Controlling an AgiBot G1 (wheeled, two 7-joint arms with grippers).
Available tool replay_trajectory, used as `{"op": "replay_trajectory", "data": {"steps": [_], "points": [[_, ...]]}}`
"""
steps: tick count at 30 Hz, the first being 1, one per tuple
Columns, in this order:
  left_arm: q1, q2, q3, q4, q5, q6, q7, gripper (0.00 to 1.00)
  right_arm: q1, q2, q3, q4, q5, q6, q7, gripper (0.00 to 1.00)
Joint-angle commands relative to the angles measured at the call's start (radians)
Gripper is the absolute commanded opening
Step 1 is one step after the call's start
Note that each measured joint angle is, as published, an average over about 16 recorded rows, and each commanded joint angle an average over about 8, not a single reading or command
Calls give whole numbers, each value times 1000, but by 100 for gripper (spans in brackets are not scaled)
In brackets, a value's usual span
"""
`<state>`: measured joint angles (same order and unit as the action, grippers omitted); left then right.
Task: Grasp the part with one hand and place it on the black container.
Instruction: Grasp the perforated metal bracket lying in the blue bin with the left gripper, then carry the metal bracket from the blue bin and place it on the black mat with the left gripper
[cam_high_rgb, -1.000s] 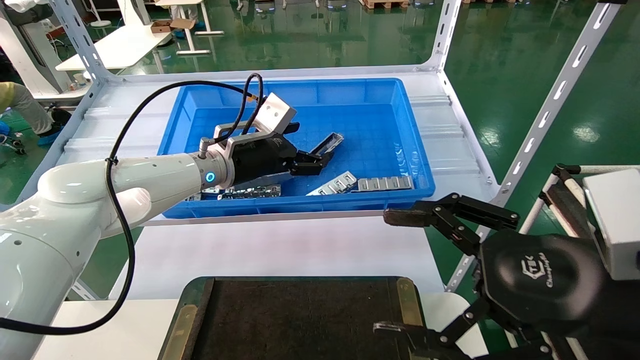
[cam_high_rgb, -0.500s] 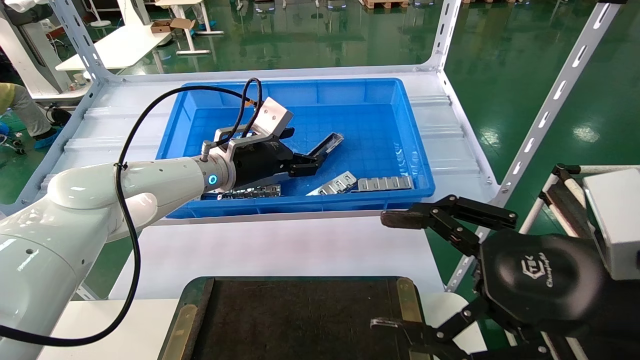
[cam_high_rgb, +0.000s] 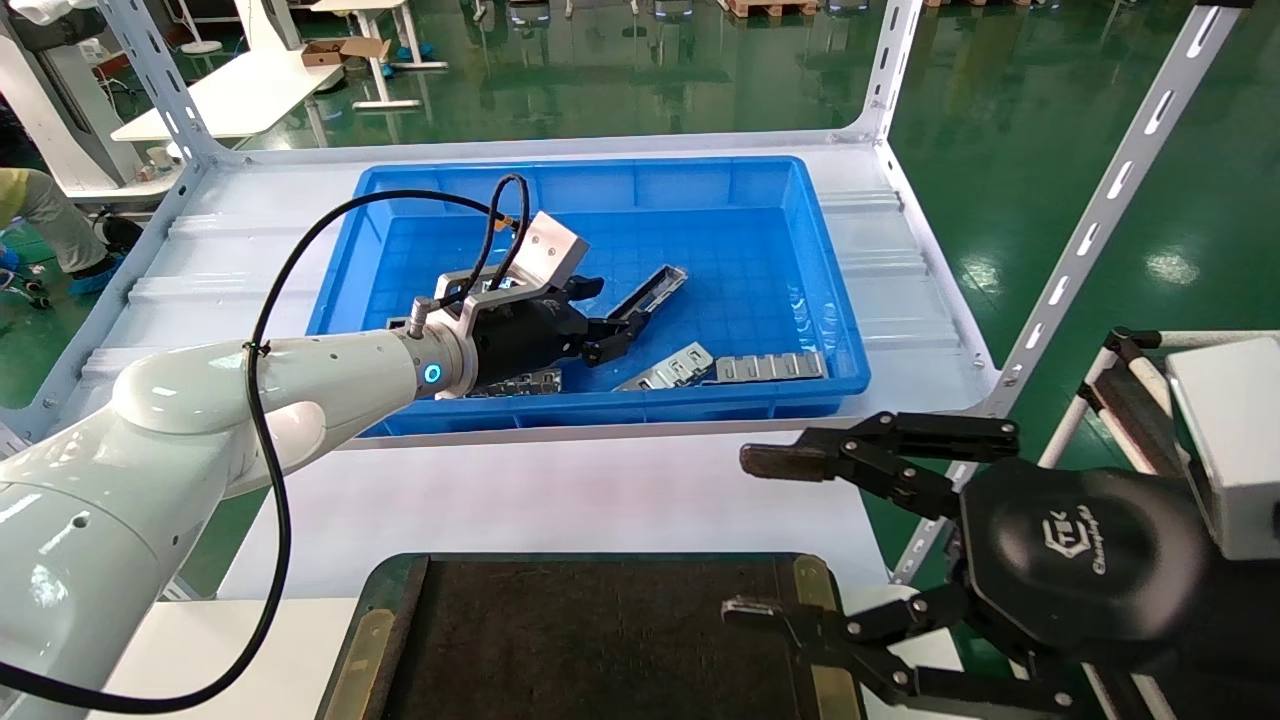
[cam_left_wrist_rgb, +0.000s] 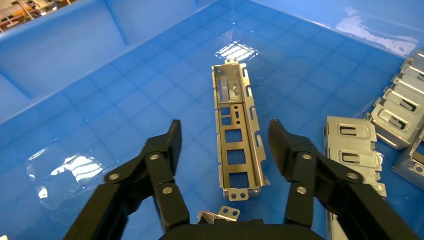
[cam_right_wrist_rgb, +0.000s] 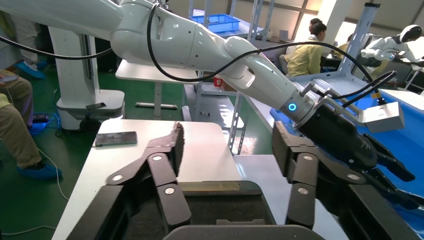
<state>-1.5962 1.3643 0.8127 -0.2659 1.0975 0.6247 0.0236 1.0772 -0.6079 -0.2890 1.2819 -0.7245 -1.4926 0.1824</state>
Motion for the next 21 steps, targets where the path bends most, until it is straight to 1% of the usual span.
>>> {"op": "replay_trajectory", "data": {"steps": [1, 13, 21], "points": [[2, 0, 11, -1, -9, -5, -3, 0, 0, 0, 0, 0, 0, 0, 0, 0], [8, -2, 63, 6, -57, -25, -6, 0, 0, 0, -1, 0, 1, 0, 0, 0], [3, -4, 74, 6, -108, -25, 3, 0, 0, 1, -1, 0, 1, 1, -1, 0]]}}
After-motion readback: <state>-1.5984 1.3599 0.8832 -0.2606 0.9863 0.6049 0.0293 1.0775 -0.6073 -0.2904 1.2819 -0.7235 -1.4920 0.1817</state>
